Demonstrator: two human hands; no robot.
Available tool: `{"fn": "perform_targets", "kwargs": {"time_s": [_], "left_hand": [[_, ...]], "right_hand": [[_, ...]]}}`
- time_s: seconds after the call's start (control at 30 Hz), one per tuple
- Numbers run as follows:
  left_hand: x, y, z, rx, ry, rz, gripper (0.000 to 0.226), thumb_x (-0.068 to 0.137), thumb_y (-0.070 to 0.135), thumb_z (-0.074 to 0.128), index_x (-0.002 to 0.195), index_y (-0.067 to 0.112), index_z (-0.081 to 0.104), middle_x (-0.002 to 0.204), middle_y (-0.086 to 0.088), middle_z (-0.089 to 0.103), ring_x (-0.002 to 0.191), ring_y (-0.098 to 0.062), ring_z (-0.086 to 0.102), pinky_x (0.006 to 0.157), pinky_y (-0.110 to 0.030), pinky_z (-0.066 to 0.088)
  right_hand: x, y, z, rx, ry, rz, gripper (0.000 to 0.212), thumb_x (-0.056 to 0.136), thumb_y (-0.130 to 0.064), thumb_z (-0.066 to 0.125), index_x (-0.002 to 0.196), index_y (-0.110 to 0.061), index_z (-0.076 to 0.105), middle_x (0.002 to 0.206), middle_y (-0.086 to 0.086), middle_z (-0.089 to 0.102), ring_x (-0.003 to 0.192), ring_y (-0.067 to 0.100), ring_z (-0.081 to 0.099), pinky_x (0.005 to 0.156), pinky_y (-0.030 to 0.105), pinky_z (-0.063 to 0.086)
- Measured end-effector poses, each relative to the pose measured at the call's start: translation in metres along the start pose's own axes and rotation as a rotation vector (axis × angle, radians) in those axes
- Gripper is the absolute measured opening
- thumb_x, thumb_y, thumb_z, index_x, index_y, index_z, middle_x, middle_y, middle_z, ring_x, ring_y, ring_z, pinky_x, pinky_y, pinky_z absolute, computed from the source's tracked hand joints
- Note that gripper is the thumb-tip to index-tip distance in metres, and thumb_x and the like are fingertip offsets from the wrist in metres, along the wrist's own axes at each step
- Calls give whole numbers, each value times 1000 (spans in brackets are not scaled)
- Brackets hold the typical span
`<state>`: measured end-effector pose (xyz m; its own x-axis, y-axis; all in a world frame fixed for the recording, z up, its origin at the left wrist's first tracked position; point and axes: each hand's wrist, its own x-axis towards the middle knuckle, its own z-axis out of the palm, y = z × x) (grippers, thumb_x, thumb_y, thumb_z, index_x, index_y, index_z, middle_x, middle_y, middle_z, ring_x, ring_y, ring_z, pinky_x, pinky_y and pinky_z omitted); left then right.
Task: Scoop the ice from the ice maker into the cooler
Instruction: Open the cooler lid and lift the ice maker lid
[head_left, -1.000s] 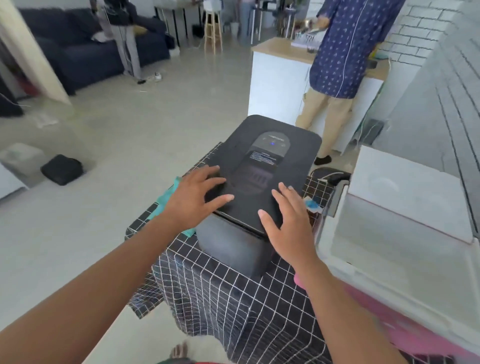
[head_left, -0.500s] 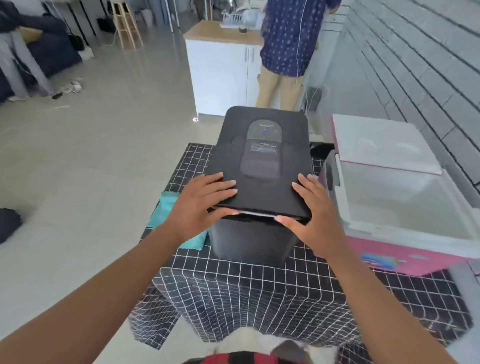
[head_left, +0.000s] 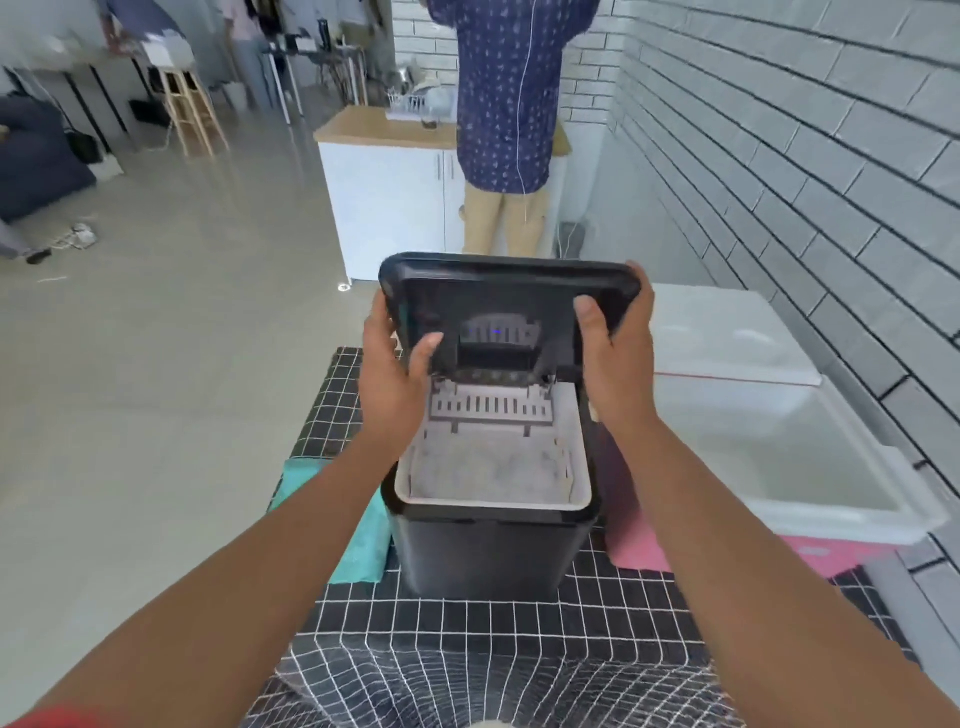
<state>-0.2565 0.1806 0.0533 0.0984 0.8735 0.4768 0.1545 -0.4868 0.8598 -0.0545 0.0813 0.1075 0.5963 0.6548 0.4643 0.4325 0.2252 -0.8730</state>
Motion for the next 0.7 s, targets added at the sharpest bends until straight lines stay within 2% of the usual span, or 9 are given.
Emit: {"fn": "perform_targets", "kwargs": {"time_s": [0.1,0.17,0.2,0.33,0.5,0.57,0.7], "left_hand": [[11,-10,12,-2,-39,-31,76,93,48,61,154,35,18,150,12,42,135,-9,46,106,-45,47],[20,-12,18,18,-26,-62,76,92,52,60,153,40,16,149,15,42,134,-9,47,104,-44,49],[24,-13,19,35,-15,-63,76,92,52,59,153,41,15,149,16,42,134,-9,47,104,-43,49],[35,-13,24,115,20,-29,74,94,46,61,153,38,18,145,12,44,131,-10,48,104,-34,49],[44,-15,30,194,0,-44,73,93,41,63,153,32,22,142,4,46,128,-14,49,103,-37,49],[46,-16,31,234,-11,-36,74,91,39,65,153,29,25,142,2,45,128,-14,49,104,-36,48],[47,-16,30,230,-11,-38,75,88,39,68,151,30,29,138,2,48,123,-13,50,101,-36,50]], "right_hand": [[19,11,8,-61,-20,51,65,93,-50,49,147,-25,23,144,-4,44,129,13,44,99,11,37],[29,18,12,-101,-29,42,66,94,-49,48,149,-27,18,147,-6,41,130,10,42,90,-3,32],[32,23,14,-118,-39,40,66,95,-47,47,150,-28,16,148,-7,39,131,9,40,89,-6,30],[35,41,21,-210,-56,26,71,95,-39,51,151,-26,10,154,-5,28,139,10,29,106,14,25],[35,60,27,-300,-113,23,83,92,-39,58,152,-23,3,159,-2,13,143,14,18,108,19,18],[37,63,27,-320,-145,23,86,91,-37,61,153,-20,4,159,0,15,143,16,19,111,22,19],[42,61,23,-310,-161,27,86,87,-32,67,152,-18,11,153,5,28,139,21,30,113,40,32]]}}
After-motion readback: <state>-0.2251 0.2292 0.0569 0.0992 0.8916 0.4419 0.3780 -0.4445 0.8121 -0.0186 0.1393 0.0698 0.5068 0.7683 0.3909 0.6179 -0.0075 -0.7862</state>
